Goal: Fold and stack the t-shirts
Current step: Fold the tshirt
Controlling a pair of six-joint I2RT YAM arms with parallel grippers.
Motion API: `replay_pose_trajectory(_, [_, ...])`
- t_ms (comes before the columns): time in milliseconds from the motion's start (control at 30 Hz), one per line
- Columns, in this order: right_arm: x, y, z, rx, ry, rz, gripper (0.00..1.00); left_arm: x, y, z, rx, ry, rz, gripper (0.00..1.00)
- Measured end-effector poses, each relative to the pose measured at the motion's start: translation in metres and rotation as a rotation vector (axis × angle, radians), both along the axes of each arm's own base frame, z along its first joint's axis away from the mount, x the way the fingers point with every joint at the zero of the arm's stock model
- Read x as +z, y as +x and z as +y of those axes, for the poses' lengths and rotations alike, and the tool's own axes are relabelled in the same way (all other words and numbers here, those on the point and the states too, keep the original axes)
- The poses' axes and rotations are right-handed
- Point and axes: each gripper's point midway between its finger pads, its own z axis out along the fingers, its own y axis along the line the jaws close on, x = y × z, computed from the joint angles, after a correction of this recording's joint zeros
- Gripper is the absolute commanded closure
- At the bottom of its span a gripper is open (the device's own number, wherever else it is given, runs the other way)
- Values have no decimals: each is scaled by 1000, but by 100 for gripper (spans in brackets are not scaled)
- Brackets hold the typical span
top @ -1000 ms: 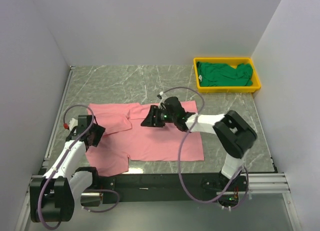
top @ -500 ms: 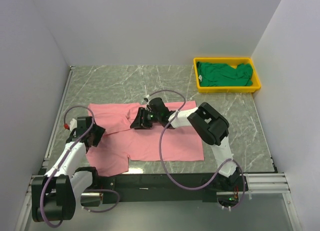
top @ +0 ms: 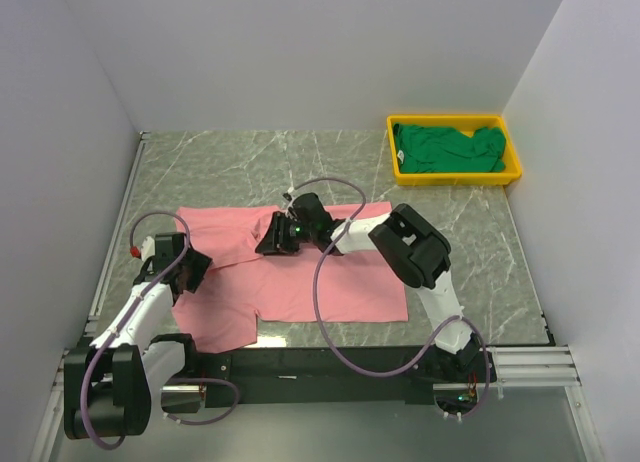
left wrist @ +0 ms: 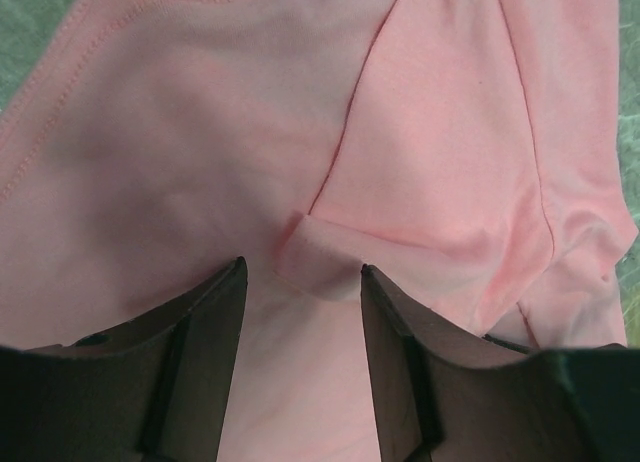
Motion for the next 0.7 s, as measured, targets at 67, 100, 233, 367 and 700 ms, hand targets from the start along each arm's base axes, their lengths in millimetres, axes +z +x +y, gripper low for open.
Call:
replay_pose_trajectory(67, [0, 2, 3, 1, 2, -2, 59, 0, 0, 0, 0, 0, -2, 45])
replay_pose_trajectory(100, [-1, 2, 3, 2, 3, -3, 60, 1, 0, 0, 0, 0, -2, 45])
replay_pose_trajectory(233, [-3, 3, 4, 1, 1, -2, 70, 1, 0, 0, 0, 1, -3, 47])
replay_pose_trajectory(367, [-7, 3, 3, -2, -12, 3, 90, 1, 0, 0, -2, 2, -3, 49])
replay_pose_trajectory(700, [-8, 4, -2, -4, -30, -1, 100, 11, 2, 1, -10, 12, -41, 50])
